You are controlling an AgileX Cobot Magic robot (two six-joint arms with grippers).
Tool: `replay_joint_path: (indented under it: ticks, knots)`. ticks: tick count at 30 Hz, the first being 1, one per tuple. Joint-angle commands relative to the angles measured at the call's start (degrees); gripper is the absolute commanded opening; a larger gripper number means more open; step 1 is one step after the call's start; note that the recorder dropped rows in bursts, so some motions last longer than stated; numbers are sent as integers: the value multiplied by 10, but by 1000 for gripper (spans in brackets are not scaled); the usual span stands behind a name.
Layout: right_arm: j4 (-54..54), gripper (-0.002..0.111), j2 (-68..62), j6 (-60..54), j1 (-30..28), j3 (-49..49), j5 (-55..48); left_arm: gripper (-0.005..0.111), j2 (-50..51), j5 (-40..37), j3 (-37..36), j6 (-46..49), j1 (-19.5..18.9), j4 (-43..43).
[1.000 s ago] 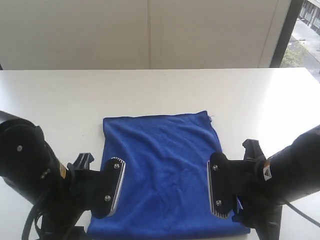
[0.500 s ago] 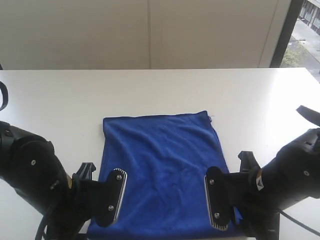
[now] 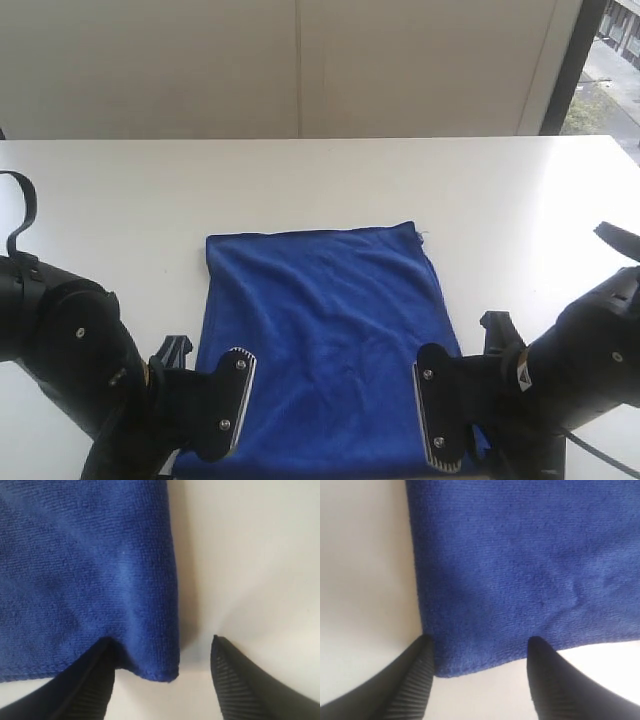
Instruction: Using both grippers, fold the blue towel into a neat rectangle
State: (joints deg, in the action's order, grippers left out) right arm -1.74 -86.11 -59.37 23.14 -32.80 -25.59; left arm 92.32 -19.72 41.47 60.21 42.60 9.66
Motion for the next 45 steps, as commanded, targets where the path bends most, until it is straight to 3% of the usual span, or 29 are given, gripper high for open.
replay_joint_path:
  ticks: [1, 12, 31, 40, 45]
  knots:
    - [0, 53, 26, 1, -2, 2, 0, 62, 3, -1, -3, -1, -2, 5]
    - [22, 53, 50, 13, -2, 2, -30, 53, 3, 5, -3, -1, -2, 5]
    - [23, 52, -7, -4, 25, 2, -30, 53, 3, -9, -3, -2, -2, 7]
    - [17, 41, -32, -4, 25, 2, -19, 53, 3, -13, -3, -2, -2, 7]
    - [17, 29, -32, -4, 25, 2, -10, 42, 3, -13, -3, -2, -2, 7]
